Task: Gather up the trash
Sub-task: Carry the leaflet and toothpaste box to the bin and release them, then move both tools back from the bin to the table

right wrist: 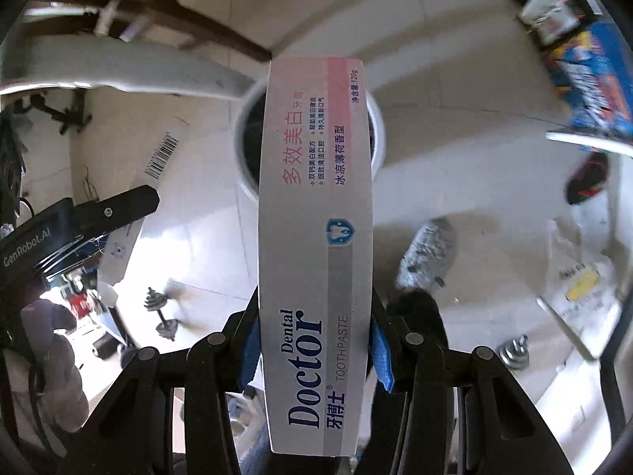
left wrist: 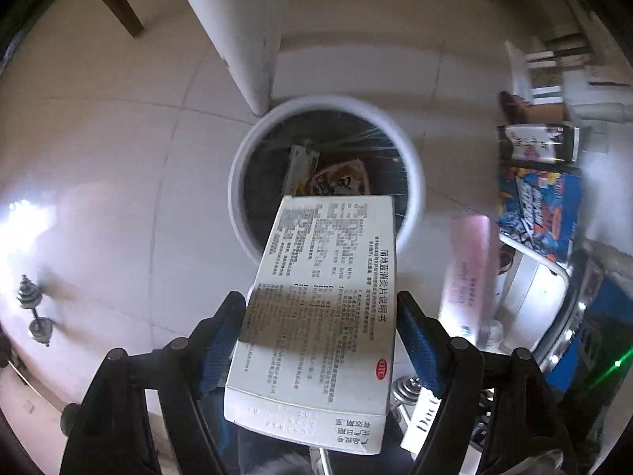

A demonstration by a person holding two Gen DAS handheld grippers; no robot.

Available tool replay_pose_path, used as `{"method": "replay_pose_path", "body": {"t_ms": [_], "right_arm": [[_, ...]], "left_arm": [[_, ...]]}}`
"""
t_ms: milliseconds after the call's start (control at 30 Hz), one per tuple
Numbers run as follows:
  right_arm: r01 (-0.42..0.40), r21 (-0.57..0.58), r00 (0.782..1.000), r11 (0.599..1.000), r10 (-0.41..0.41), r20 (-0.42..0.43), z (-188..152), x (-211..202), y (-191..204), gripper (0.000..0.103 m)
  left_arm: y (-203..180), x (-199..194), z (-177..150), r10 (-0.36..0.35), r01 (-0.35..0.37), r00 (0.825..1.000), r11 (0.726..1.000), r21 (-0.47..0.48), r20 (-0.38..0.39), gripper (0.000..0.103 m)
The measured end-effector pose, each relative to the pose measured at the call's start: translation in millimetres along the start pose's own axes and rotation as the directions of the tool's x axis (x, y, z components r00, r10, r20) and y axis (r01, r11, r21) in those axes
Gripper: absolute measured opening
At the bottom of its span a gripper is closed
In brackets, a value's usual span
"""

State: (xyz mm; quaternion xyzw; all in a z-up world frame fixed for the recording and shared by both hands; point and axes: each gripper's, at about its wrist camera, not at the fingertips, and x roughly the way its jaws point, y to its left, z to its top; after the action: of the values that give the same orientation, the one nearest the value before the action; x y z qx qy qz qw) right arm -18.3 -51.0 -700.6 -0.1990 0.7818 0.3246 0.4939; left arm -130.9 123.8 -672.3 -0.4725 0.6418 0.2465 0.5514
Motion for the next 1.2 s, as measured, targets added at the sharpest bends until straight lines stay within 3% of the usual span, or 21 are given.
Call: {"method": "replay_pose_path", "body": {"t_ms": [133, 167, 233, 300, 367, 467, 567, 700, 900, 1200], "right_arm": [[-0.025, -0.002, 0.998, 1.000, 0.025, -0.049, 40.2, 60.4, -9.5, 0.049], [-0.032, 0.000, 0.997, 0.999, 0.032, -0.068, 50.1, 76.6, -10.6, 0.049], [-0.014, 0.003, 0.997, 1.000, 0.014, -0.071, 63.7, 92.0, -14.9, 0.052], [0.010, -0.006, 0.998, 1.000, -0.010, -0.061, 69.9, 100.5, -15.7, 0.067], [0.043, -0.020, 0.998, 0.999, -0.043, -0.034, 68.8, 99.4, -15.1, 0.090], [0.111, -0.035, 0.994, 0.993, -0.111, 0.016, 64.4, 86.5, -11.5, 0.102], [0.193, -0.034, 0.979, 0.981, -0.190, 0.078, 57.9, 68.6, -9.4, 0.103], [0.289, -0.024, 0.947, 0.957, -0.282, 0.151, 45.9, 47.1, -4.9, 0.103], [0.285, 0.031, 0.940, 0.958, -0.286, 0.185, 36.9, 17.0, 0.1, 0.103], [0.280, 0.066, 0.924, 0.958, -0.288, 0.253, -0.7, -51.9, 21.9, 0.103]], "left_arm": [[2.5, 36.3, 23.9, 0.017, -0.017, 1.000, 1.000, 0.012, -0.009, 0.081], [2.9, 40.8, 27.2, 0.030, -0.030, 1.000, 0.999, 0.015, -0.004, 0.092], [7.7, 42.4, 29.7, 0.046, -0.046, 0.999, 0.999, 0.019, 0.011, 0.102], [10.4, 36.1, 27.1, 0.096, -0.097, 0.994, 0.995, 0.026, 0.044, 0.102], [17.8, 26.5, 21.3, 0.137, -0.141, 0.987, 0.989, 0.038, 0.084, 0.102], [16.3, 6.1, 6.5, 0.241, -0.255, 0.953, 0.965, 0.057, 0.182, 0.102], [16.2, -9.9, -6.2, 0.277, -0.297, 0.935, 0.953, 0.061, 0.223, 0.102], [13.5, -24.0, -20.2, 0.245, -0.262, 0.948, 0.963, 0.063, 0.204, 0.102], [0.4, -51.7, -41.4, 0.216, -0.235, 0.955, 0.969, 0.072, 0.202, 0.102], [-11.6, -109.7, -77.1, 0.202, -0.236, 0.950, 0.964, 0.121, 0.240, 0.102]]}}
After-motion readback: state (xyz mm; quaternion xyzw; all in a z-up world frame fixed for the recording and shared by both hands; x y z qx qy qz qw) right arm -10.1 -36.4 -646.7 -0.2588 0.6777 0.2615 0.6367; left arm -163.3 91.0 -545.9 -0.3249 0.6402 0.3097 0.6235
